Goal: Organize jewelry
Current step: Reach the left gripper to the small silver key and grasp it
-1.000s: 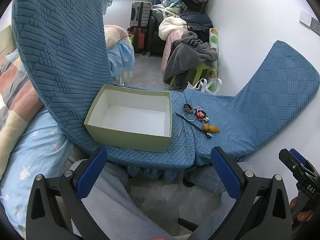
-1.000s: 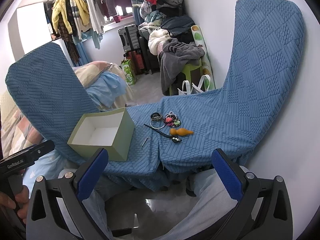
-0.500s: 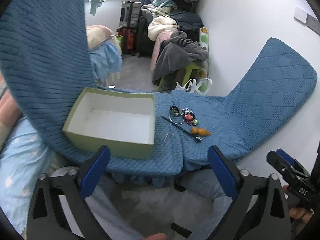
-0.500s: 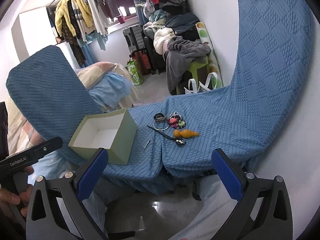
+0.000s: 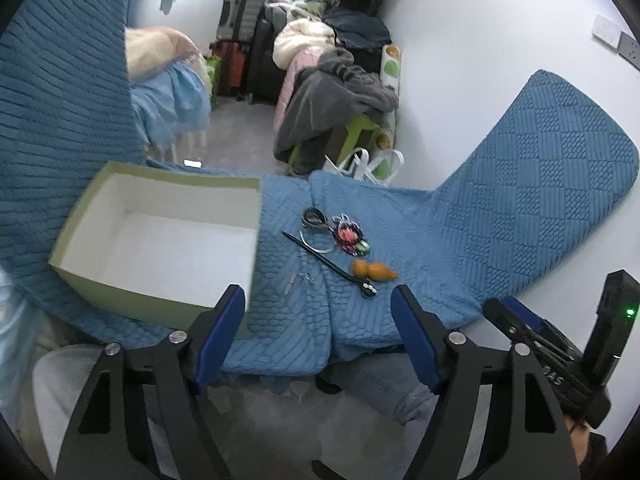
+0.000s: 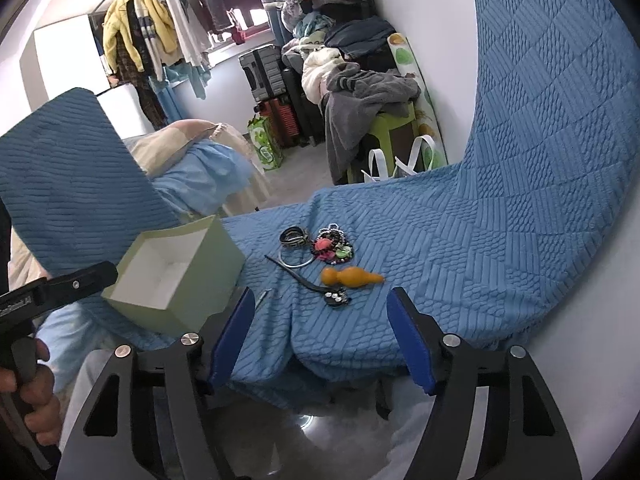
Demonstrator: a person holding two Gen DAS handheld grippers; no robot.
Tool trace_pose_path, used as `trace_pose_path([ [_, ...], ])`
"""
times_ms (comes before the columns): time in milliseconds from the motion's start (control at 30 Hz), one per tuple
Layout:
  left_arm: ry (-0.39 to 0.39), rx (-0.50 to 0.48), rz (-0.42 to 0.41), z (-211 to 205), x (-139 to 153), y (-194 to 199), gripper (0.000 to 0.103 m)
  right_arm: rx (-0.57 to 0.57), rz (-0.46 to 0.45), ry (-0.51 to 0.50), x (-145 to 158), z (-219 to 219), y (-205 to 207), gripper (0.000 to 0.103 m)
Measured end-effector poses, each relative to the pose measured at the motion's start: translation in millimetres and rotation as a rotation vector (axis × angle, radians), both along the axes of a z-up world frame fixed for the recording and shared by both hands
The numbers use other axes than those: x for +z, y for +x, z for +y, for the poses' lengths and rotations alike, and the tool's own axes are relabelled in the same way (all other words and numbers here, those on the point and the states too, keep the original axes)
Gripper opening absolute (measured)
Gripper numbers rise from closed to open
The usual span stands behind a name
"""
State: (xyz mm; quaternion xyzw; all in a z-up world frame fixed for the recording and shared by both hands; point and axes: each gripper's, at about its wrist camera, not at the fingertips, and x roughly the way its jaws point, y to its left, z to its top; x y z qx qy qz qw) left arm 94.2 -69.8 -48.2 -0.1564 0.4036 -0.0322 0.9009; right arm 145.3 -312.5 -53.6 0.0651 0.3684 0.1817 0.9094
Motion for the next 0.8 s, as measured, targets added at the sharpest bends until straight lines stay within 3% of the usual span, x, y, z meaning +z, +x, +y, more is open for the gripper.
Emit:
trace_pose_path([
  [133,0.015,-0.001,-0.022,-10.6,-11.1,8.7,0.069,0.028,0.008,0.002,-17.4,2.6,17.0,0.057],
  [367,0.045,-0.048,0.006,-30.3,-45.4,34.0,0.052,0.127,0.042,-0.013,-45.7,17.4,42.2,0.035],
  [667,0.106,-0.083,0.11,-44.3,-95.6,69.0,0.033,0.224,0.157,0.003,-94.9,32.1,86.7,0.031],
  [800,0.12,-0.057,0.158,-42.9,-113.5,85.9,0.032,0.233,0.2,0.009,-109.0,33.1,108.2,0.031],
])
